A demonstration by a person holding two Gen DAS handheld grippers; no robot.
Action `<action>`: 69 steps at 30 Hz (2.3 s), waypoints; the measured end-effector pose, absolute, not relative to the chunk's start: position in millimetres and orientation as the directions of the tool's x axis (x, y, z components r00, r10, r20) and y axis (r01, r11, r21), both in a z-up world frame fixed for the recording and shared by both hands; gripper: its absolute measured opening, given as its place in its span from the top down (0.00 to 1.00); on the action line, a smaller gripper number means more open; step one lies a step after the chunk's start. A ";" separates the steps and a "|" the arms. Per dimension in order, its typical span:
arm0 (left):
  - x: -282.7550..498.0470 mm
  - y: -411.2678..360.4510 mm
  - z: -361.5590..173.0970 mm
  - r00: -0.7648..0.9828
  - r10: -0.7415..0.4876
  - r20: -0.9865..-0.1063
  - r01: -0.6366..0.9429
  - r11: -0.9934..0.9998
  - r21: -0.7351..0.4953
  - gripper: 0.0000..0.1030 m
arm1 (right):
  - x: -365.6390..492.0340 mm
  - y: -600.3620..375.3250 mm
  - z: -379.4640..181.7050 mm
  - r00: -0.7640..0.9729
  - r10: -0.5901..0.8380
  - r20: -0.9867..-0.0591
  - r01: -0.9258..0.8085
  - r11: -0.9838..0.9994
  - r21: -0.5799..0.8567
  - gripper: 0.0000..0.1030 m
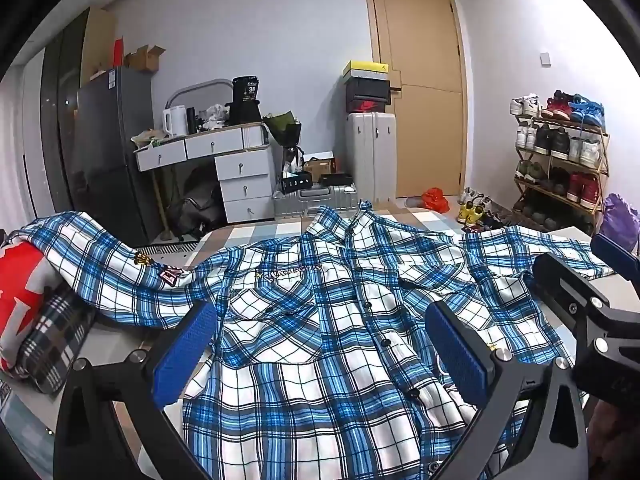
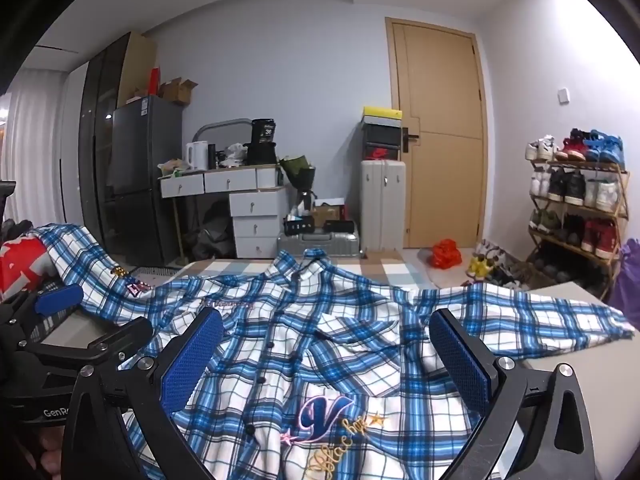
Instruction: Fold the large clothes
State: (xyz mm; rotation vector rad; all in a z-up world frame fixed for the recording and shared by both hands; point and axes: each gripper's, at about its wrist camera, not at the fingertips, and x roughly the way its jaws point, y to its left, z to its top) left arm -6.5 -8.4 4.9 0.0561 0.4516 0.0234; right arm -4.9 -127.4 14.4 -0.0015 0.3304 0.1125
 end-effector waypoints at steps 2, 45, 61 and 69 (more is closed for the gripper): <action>-7.3 -9.6 6.5 0.899 0.035 -0.437 -0.012 0.998 0.056 0.01 | -4.9 -125.6 14.4 0.940 0.109 -0.322 -0.111 0.994 0.013 0.00; -4.8 -1.1 1.0 0.891 0.035 -0.454 -0.026 0.999 0.027 0.01 | -6.2 -126.6 15.7 0.942 0.112 -0.317 -0.116 0.993 0.007 0.00; -4.6 -1.0 0.2 0.891 0.036 -0.453 -0.026 0.999 0.029 0.01 | -6.2 -126.3 15.3 0.941 0.112 -0.318 -0.116 0.993 0.006 0.00; -5.0 -0.5 -0.7 0.890 0.035 -0.454 -0.025 0.999 0.027 0.01 | -5.5 -127.1 14.8 0.939 0.119 -0.323 -0.119 0.993 0.017 0.00</action>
